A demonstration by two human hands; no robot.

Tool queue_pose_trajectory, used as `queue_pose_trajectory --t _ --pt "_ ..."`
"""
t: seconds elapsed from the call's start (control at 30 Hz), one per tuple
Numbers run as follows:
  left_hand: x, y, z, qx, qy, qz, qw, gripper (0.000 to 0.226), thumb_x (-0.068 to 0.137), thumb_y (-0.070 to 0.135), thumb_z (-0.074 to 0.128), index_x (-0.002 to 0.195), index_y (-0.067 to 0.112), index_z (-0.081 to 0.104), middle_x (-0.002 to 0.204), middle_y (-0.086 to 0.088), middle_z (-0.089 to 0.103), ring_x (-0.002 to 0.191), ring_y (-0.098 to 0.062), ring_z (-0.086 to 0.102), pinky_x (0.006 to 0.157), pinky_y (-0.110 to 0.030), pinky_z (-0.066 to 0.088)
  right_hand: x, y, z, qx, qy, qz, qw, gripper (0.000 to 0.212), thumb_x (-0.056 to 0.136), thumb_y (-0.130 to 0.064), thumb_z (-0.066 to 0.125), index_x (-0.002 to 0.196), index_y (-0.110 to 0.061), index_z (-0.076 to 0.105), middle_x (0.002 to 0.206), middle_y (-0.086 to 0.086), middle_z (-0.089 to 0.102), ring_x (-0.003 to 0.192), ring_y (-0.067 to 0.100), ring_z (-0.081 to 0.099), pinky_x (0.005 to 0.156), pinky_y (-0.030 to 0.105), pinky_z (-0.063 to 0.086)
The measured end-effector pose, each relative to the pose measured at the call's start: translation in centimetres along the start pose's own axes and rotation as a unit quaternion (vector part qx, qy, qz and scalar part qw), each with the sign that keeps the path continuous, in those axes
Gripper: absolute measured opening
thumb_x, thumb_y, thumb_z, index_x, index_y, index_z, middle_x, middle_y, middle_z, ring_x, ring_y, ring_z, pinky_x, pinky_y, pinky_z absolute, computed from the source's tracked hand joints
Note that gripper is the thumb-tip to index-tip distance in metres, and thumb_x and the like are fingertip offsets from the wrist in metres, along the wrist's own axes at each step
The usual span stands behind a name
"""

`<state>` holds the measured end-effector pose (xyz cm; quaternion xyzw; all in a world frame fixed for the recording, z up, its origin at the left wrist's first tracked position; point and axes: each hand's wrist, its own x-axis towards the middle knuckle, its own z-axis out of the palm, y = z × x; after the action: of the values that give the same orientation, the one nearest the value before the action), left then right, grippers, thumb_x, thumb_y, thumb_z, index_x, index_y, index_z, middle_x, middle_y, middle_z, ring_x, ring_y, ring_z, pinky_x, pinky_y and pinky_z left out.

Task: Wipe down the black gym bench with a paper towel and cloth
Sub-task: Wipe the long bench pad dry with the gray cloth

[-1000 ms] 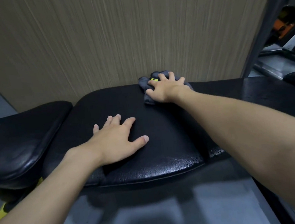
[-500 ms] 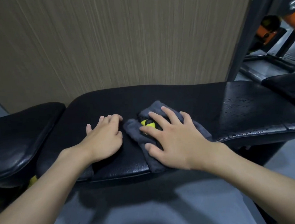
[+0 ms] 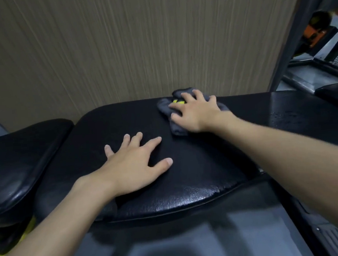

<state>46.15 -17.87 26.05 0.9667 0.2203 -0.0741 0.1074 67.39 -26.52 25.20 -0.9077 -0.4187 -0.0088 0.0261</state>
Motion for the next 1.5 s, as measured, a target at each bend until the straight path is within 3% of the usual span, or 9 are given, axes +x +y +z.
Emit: queue_pose_trajectory --t 0.2,0.4,0.7,0.93,1.07,1.17,1.23,1.4,1.5 --pt "0.3 0.0 0.1 0.012 -0.01 -0.007 1.0 0.078 0.079 0.08 0.03 0.149 0.052 0.01 0.164 -0.002 0.002 0.151 -0.026 -0.006 0.113 -0.068 0.004 4.4 0.9 -0.8 0.004 -0.037 0.075 0.997 0.056 0.095 -0.057 0.022 0.148 -0.043 0.034 0.159 0.003 0.026 0.147 0.037 0.011 0.107 0.069 0.015" --pt "0.3 -0.2 0.0 0.002 -0.012 -0.009 1.0 0.075 0.081 0.079 0.033 0.148 0.054 0.013 0.165 -0.001 0.002 0.151 -0.027 -0.007 0.114 -0.067 0.002 -0.1 0.3 -0.3 -0.006 -0.026 0.013 1.0 0.056 0.096 -0.056 0.023 0.15 -0.044 0.028 0.165 0.003 0.012 0.151 0.035 -0.002 0.11 0.072 0.008" --pt "0.5 0.2 0.4 -0.023 0.029 -0.018 0.999 0.052 0.1 0.042 0.035 0.15 0.034 0.022 0.164 0.0 0.007 0.151 -0.025 -0.001 0.114 -0.066 0.004 -15.5 -0.9 -0.2 -0.048 0.036 -0.096 0.994 0.068 0.088 -0.065 0.007 0.15 -0.045 0.026 0.166 0.001 0.014 0.152 0.033 0.004 0.112 0.068 0.014" --pt "1.3 0.5 -0.2 -0.042 0.056 0.025 0.997 0.052 0.099 0.028 0.039 0.15 0.029 0.029 0.16 0.006 0.019 0.148 -0.013 0.012 0.117 -0.059 0.009 -16.3 -0.4 0.0 -0.016 0.043 -0.091 0.995 0.067 0.087 -0.071 0.013 0.147 -0.048 0.033 0.165 0.002 0.018 0.152 0.035 0.007 0.11 0.067 0.019" --pt "1.7 1.7 -0.2 -0.025 0.059 0.019 0.998 0.066 0.097 0.047 0.037 0.155 0.025 0.015 0.158 0.0 0.026 0.146 -0.019 0.021 0.115 -0.061 0.017 -11.3 0.7 0.0 -0.023 0.034 -0.055 0.998 0.061 0.089 -0.068 0.012 0.146 -0.054 0.027 0.166 -0.002 0.012 0.151 0.03 0.005 0.111 0.065 0.02" --pt "1.7 2.6 -0.6 0.007 0.016 0.006 1.0 0.09 0.084 0.075 0.033 0.155 0.03 0.001 0.158 -0.009 0.023 0.149 -0.023 0.014 0.114 -0.062 0.018 -5.5 2.3 0.0 -0.014 0.006 -0.013 1.0 0.053 0.095 -0.063 0.022 0.147 -0.054 0.026 0.166 -0.002 0.01 0.151 0.031 0.002 0.111 0.067 0.016" --pt "1.8 3.0 -0.5 0.027 -0.011 0.004 1.0 0.097 0.074 0.085 0.032 0.154 0.037 0.006 0.158 -0.014 0.018 0.15 -0.024 0.008 0.113 -0.065 0.015 -2.0 3.3 -0.2 -0.007 -0.01 0.013 1.0 0.052 0.095 -0.061 0.024 0.147 -0.054 0.027 0.165 -0.002 0.012 0.15 0.033 0.003 0.11 0.068 0.015" --pt "1.8 3.0 -0.5 0.028 -0.033 0.0 0.999 0.098 0.07 0.089 0.035 0.153 0.043 0.01 0.161 -0.016 0.01 0.151 -0.024 -0.001 0.113 -0.067 0.011 2.9 4.5 -0.6 0.007 -0.029 0.076 0.997 0.055 0.094 -0.059 0.022 0.147 -0.05 0.03 0.159 0.0 0.026 0.147 0.034 0.012 0.107 0.068 0.017" --pt "1.9 3.0 -0.6 0.029 -0.037 -0.004 0.999 0.099 0.069 0.089 0.037 0.153 0.043 0.01 0.162 -0.016 0.008 0.151 -0.025 -0.001 0.113 -0.068 0.01 2.4 4.4 -0.5 0.005 -0.03 0.069 0.997 0.056 0.094 -0.058 0.022 0.149 -0.049 0.028 0.161 0.001 0.022 0.148 0.036 0.008 0.109 0.069 0.014"
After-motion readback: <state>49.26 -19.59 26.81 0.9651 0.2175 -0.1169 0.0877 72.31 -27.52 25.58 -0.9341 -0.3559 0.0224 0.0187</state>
